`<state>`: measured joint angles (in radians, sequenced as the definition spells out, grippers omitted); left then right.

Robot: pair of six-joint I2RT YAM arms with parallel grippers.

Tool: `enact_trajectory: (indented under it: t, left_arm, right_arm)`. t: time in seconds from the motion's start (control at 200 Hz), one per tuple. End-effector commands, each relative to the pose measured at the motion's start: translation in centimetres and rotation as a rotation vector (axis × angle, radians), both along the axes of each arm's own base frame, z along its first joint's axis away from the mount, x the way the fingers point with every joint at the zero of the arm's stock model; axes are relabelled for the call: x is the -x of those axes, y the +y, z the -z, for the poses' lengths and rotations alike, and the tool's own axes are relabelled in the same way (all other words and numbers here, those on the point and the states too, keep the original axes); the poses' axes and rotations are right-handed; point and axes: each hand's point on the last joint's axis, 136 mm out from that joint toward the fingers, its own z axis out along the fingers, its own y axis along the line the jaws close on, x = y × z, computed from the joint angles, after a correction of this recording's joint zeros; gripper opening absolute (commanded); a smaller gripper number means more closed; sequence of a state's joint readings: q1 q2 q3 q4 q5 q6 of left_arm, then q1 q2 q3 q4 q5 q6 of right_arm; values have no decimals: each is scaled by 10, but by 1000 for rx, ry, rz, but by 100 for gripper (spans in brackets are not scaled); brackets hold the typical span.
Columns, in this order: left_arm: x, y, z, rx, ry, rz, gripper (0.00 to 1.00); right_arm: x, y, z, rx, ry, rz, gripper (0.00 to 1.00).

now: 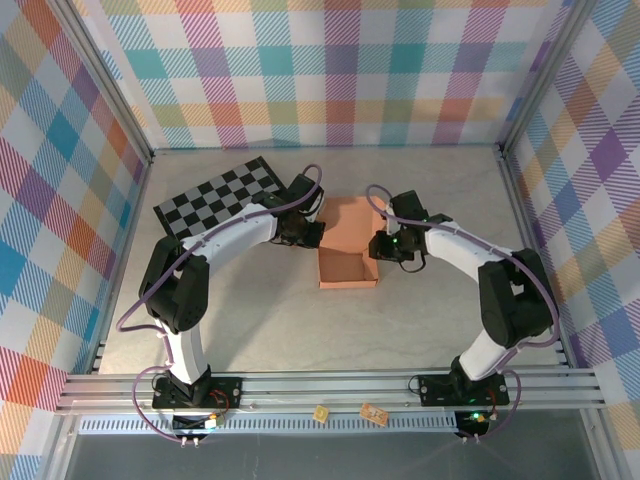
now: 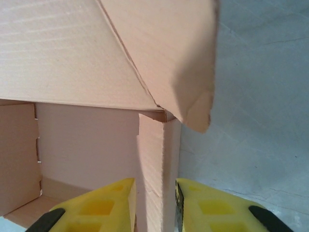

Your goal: Fold the paper box

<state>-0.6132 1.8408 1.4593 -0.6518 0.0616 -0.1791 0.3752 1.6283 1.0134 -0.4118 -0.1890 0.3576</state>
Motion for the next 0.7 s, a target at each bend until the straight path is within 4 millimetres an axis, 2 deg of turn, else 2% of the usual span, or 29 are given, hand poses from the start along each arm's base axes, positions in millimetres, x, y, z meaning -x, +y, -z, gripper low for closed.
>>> enact_trajectory:
  t: [0.0, 0.15, 0.31, 0.55, 0.695]
  left_arm:
    - [1, -2, -6, 6, -5, 16, 8]
    - [1, -2, -5, 0, -4, 17, 8]
    - [1, -1, -2, -12, 3, 21, 8]
    - [1, -1, 1, -18, 6, 20, 8]
    - [0, -1, 1, -19, 7, 19, 8]
  right_arm:
    - [2, -2, -8, -103, -2, 13, 28]
    - [5, 0, -10, -244, 34, 16, 25]
    - [7, 2, -13, -400, 83, 20, 27]
    - [9, 6, -3, -493, 150, 35, 27]
    - [11, 3, 8, -470, 176, 47, 28]
